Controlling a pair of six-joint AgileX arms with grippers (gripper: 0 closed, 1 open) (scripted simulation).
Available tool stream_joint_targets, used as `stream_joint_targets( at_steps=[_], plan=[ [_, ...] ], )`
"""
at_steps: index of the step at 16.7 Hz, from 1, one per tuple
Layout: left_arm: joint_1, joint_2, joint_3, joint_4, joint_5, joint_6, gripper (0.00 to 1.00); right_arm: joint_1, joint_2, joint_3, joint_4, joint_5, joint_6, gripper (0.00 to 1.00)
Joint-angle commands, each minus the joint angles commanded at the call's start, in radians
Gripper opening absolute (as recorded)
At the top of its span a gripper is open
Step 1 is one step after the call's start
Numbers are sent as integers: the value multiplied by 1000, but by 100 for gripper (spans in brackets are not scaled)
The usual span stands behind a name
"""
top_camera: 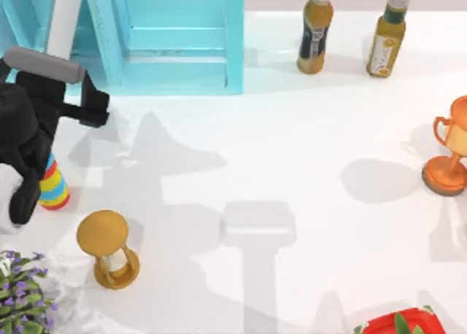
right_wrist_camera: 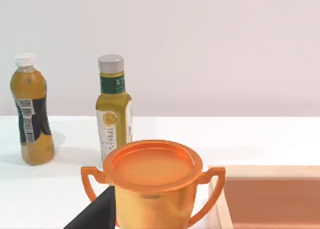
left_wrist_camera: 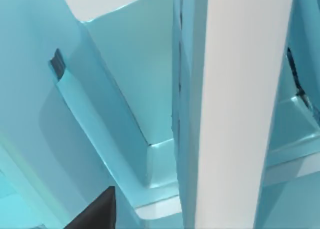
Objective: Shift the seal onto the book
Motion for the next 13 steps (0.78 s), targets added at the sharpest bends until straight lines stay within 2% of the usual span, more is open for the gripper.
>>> stream_joint_targets(
  at_steps=[5,13],
  plan=[
    [6,-9,42,-48,5,0,100,0,0,0,0,0,0,100],
    [22,132,342,-206,24,2,100,0,0,0,0,0,0,100]
  ],
)
